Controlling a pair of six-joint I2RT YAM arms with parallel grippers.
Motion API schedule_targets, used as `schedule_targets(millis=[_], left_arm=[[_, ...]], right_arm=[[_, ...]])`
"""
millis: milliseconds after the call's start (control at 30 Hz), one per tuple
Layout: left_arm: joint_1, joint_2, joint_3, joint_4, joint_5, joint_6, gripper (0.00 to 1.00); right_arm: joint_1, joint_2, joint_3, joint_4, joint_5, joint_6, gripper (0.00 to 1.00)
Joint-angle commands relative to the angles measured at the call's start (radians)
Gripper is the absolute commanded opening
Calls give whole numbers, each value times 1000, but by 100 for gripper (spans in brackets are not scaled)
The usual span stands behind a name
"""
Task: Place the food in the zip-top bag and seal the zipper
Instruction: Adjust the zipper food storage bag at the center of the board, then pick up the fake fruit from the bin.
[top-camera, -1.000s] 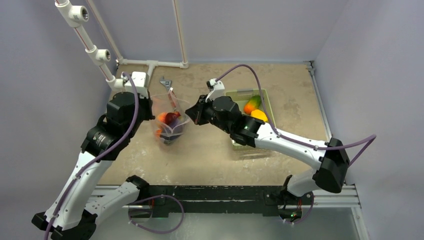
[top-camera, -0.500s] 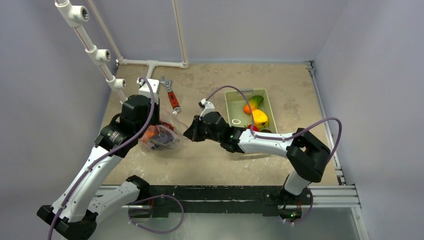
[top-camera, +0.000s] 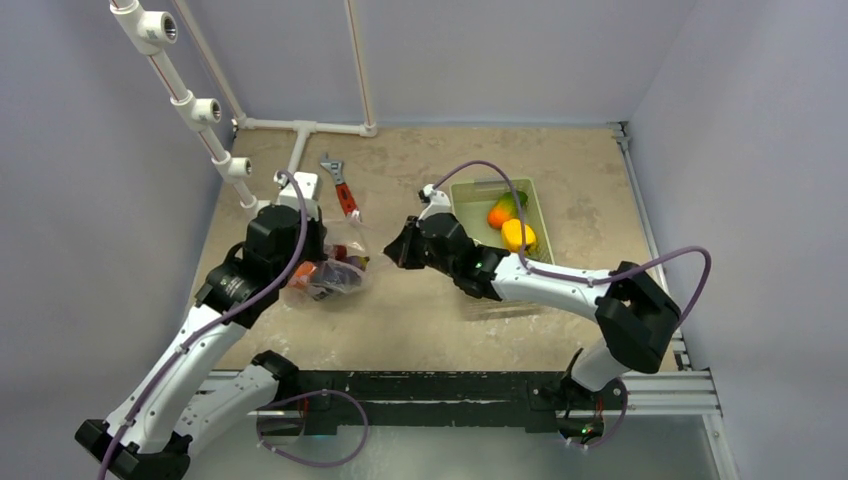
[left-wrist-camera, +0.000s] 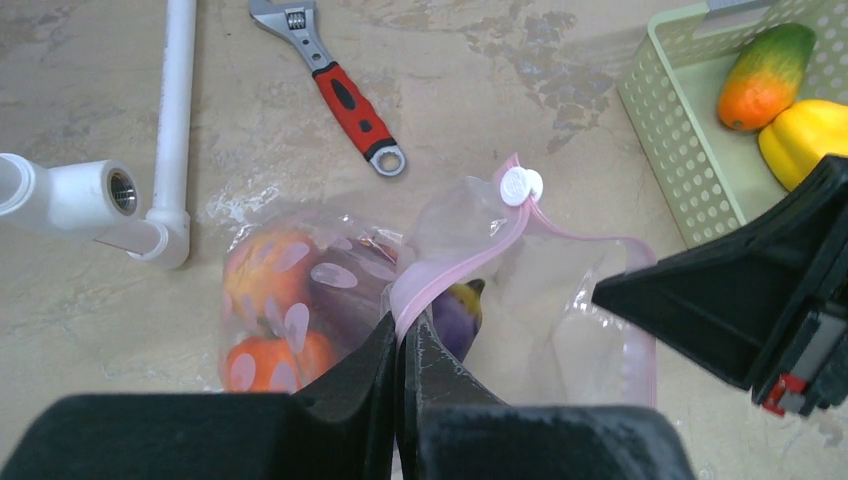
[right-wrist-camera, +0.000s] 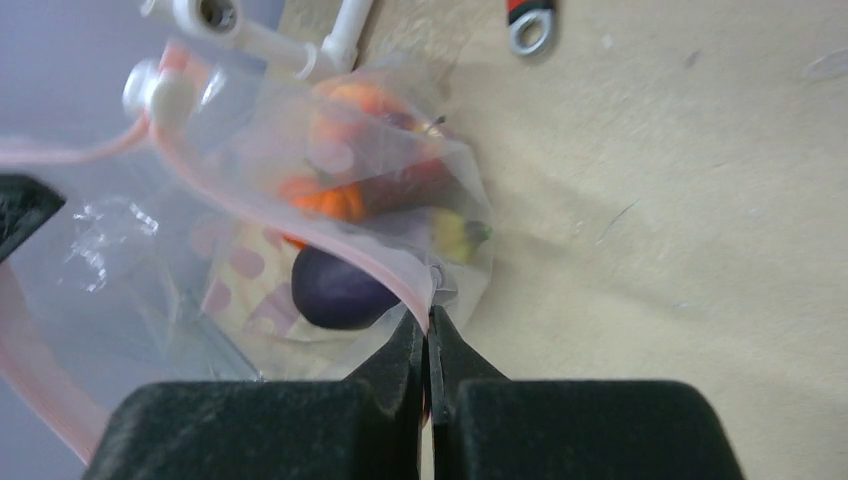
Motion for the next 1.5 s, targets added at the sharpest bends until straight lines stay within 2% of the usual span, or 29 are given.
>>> schedule_targets(millis=[0,200,367,600,800,1033,1133,1367,1467], left_arm=[[-2,-49,-17,45,10,-32,0],[-2,-102,-51,54,9,-62,0],[-2,-161,-140,114,14,-102,0],[-2,-140,-168,137,22,-102,0],[-2,-120,-171,135,40,-97,0],[-2,-118,-171,131,13,-94,0],[-2,-109,-168,128,14,-93,0],[-2,-106,-167,125,12,-93,0],[-2,-110,-168,124,11,-93,0]], right_arm=[[-57,-46,-18,-32,67,-50,0],[-86,-29,1,-24,43,-91,0],[-86,-18,17,-22,23,-94,0],[-86,-68,40,-45,22,-117,25],[-86,-105,100,-153,69,-182,44],[-87,-195,133,-291,141,-217,61],[-92,-236,140,-359,184,-203,68],[-130,-302,132,-526,276,-104,98],[-142,-330,119,-590,321,-51,99]])
